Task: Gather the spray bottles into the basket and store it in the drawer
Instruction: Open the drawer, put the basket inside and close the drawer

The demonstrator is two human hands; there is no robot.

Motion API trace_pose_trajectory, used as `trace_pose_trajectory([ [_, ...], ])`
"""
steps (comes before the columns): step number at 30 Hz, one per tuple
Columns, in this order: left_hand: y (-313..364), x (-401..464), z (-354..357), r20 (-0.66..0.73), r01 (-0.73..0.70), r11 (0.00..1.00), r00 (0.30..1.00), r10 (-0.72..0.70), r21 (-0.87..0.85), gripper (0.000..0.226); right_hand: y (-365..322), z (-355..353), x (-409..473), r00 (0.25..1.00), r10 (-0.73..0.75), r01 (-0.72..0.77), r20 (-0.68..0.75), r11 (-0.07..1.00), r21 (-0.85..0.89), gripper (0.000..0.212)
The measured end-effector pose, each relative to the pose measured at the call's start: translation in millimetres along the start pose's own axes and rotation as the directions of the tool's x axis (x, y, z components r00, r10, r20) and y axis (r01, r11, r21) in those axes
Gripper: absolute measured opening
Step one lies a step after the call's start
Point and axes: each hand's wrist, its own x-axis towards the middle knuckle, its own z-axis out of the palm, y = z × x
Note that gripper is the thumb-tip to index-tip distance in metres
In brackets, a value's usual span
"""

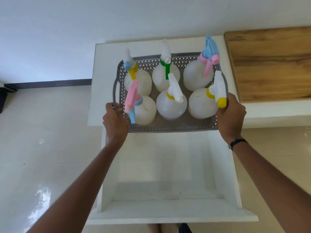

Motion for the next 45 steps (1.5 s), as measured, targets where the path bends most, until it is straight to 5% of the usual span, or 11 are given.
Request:
trace_pose_trajectory([
  [18,-143,-140,-26,0.152,0.133,0.989,0.978,-0.142,0.067,0.019,74,-10,-206,0.993,0.070,-0.068,0.090,0.997,-0.026,0.013],
  [26,-185,-148,23,0.271,0.391,0.919,0.891,-0.366,-0.044,0.003,127,33,-230,0.964,0.200,-0.203,0.173,0.979,-0.002,0.014],
  [30,-205,-143,51,0.296,0.537,0.838,0.819,-0.491,-0.095,0.028,149,65,-232,0.944,0.265,-0.278,0.198,0.960,0.039,0.012],
  [45,-250,-126,121,0.232,0.661,0.748,0.739,-0.633,-0.065,0.019,196,145,-234,0.921,0.337,-0.355,0.197,0.933,0.064,0.016],
])
